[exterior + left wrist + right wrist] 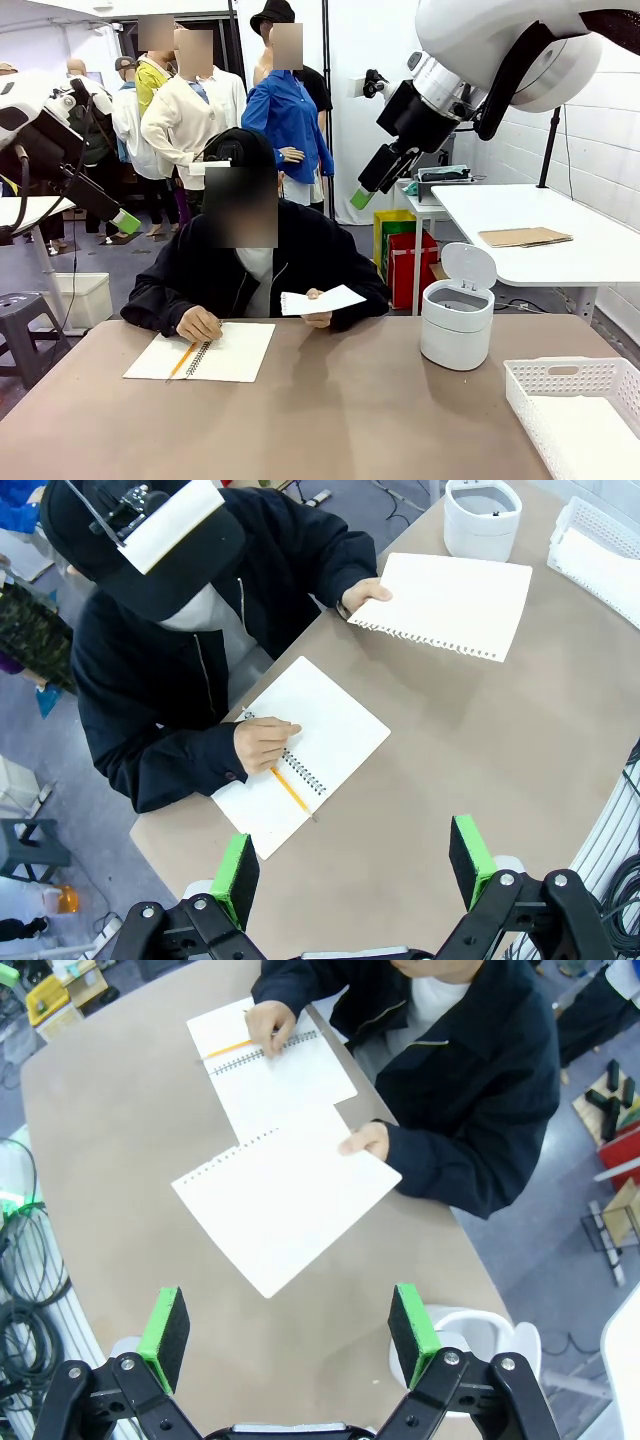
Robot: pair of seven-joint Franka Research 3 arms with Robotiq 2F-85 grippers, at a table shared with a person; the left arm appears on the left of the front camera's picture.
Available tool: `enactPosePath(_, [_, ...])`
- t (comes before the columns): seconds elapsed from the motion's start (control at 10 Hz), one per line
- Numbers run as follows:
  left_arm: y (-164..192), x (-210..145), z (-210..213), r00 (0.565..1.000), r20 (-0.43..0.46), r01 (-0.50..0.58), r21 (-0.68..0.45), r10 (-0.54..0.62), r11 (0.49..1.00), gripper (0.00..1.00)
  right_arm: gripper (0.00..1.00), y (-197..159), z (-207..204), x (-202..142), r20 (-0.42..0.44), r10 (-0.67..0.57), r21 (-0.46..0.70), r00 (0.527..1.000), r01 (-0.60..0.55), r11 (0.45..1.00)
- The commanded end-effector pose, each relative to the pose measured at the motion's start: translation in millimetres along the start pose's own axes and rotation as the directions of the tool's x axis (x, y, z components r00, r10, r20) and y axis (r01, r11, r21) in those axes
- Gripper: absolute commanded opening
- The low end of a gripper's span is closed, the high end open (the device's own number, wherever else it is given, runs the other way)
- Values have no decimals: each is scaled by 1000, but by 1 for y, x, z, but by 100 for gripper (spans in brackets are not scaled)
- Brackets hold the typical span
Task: Sort the paper based on its condition.
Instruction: If a person hands you a paper, place it in the Organizing basket , and if it's crumpled, put it in the Trash can.
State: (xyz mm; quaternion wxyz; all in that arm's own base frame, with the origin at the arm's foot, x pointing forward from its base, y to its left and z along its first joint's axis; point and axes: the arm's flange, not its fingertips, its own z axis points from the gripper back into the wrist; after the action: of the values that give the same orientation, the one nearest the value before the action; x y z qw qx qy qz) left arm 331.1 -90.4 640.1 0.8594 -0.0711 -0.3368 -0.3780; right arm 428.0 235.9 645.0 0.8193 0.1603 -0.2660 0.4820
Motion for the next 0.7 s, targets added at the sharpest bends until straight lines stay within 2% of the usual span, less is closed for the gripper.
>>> enactPosePath(0.0, [0, -1, 0, 1000, -9, -2, 7, 2, 1000, 100, 100, 0, -1, 1, 9, -2, -5, 1000, 2, 1000])
enactPosePath(0.4, [0, -1, 0, 1000, -9, -2, 7, 2, 1000, 100, 100, 0, -1, 1, 9, -2, -5, 1000, 2, 1000])
enactPosePath(0.6, [0, -1, 0, 1000, -9, -2, 7, 2, 1000, 100, 100, -4, -8, 1, -21, -7, 16, 1000, 7, 1000])
